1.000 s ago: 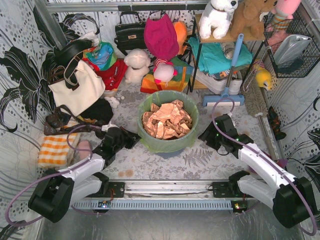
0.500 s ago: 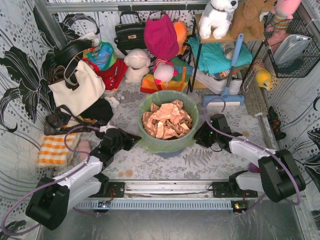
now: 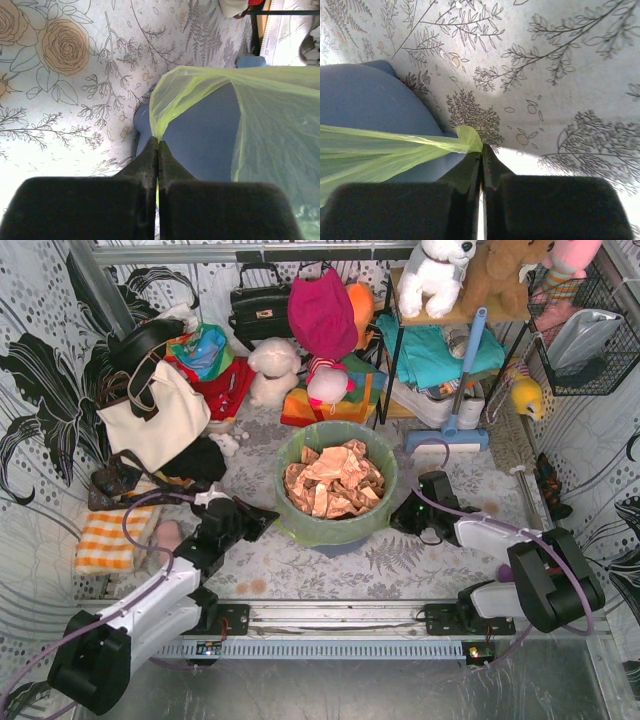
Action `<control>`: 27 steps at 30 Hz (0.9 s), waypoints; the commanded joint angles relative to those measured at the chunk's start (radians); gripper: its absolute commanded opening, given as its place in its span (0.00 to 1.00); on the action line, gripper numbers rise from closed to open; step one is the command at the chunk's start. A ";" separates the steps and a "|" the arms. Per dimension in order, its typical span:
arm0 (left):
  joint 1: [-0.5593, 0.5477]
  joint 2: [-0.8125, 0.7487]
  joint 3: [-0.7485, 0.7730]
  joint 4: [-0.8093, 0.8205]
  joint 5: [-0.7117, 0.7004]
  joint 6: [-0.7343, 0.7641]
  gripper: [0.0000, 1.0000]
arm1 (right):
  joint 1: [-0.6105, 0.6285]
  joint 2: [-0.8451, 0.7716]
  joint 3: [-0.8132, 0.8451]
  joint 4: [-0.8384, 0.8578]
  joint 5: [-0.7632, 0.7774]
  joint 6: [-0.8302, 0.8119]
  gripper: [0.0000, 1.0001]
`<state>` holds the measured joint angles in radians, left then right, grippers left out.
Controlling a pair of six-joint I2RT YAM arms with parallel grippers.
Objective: Tie the trash bag
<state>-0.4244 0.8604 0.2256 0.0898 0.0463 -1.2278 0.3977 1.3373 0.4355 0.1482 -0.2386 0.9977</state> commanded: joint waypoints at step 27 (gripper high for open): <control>0.008 -0.313 0.433 -0.446 -0.020 0.224 0.00 | -0.006 -0.552 0.331 -0.418 0.123 -0.147 0.00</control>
<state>-0.4244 0.5304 0.5694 -0.3412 0.0090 -1.0706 0.3977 0.8089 0.7132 -0.3050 -0.0769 0.8696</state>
